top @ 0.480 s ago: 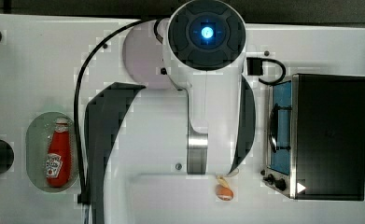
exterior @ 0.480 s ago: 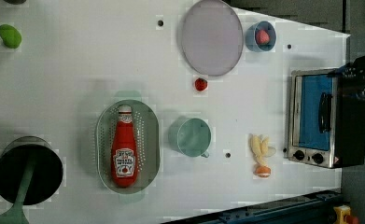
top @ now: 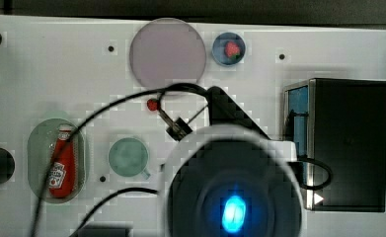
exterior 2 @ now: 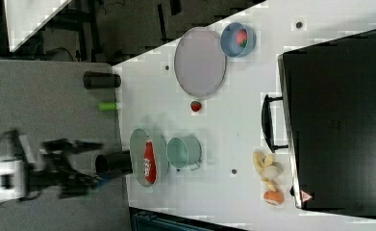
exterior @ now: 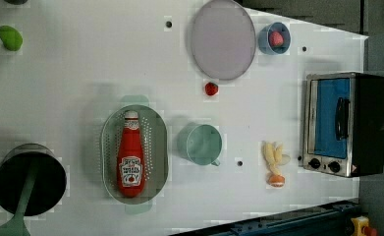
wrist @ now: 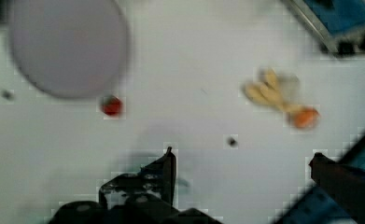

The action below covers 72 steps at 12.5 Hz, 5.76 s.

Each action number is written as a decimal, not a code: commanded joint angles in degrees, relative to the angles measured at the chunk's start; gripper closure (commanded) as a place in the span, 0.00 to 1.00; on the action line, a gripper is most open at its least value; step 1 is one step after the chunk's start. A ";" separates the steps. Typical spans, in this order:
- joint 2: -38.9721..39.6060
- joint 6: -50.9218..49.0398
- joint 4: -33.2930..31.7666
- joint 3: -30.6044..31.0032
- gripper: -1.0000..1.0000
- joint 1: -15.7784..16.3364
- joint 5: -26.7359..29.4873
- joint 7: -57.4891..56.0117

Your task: Pick ketchup from strainer and place it on the table

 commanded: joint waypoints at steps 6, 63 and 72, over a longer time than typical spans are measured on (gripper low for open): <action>10.46 6.51 -0.03 19.22 0.00 3.47 0.78 3.23; 33.73 8.07 7.41 49.44 0.43 -29.93 -12.40 -9.55; 33.68 17.77 -3.57 43.52 0.43 -39.17 -14.56 -26.53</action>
